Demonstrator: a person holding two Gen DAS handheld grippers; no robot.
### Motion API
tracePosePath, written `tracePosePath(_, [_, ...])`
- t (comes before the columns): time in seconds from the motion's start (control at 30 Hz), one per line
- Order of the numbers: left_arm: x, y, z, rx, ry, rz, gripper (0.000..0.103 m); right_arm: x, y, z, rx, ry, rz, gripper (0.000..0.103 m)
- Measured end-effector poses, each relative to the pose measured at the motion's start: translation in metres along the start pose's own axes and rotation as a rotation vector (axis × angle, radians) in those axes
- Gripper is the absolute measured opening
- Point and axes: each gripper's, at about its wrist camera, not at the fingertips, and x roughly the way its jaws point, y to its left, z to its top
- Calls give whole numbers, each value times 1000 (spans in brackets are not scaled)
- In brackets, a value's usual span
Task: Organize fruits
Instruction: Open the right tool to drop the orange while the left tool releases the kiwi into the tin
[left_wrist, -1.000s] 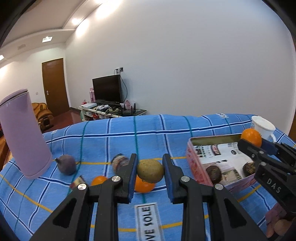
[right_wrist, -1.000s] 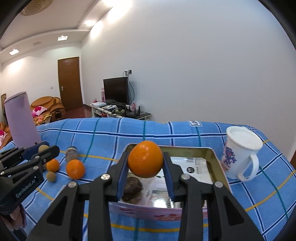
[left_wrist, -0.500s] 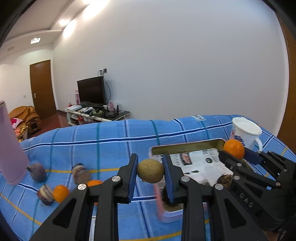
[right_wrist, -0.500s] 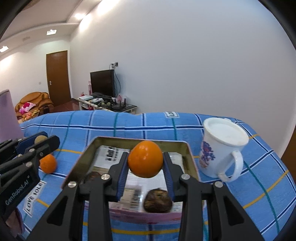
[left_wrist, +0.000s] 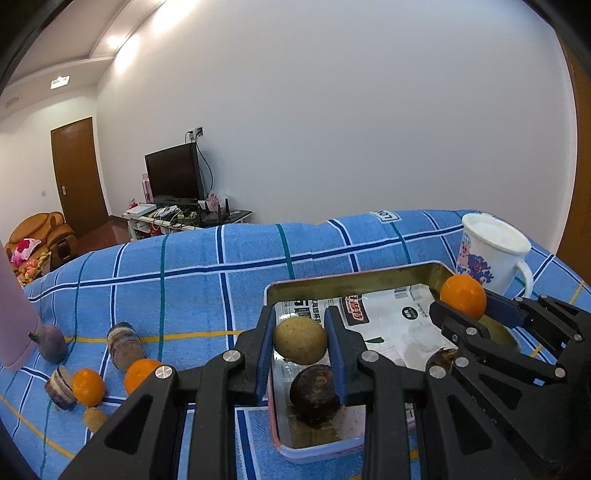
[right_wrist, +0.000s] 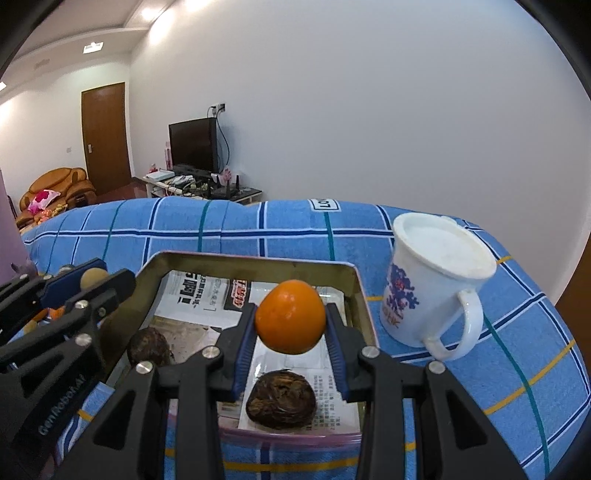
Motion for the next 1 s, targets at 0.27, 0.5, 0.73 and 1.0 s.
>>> tracePosePath(0.27, [12, 4, -3, -10, 37, 12, 29, 12, 7, 0, -20, 28, 5, 39])
tracePosePath(0.5, [14, 5, -5, -21, 51, 8, 29, 16, 9, 0, -27, 47, 28, 39])
tracePosePath(0.73, [19, 5, -3, -22, 65, 13, 29, 17, 13, 0, -42, 47, 41, 39])
tracePosePath(1.0, [16, 5, -5, -31, 51, 43, 31, 7, 9, -1, -20, 7, 32, 68])
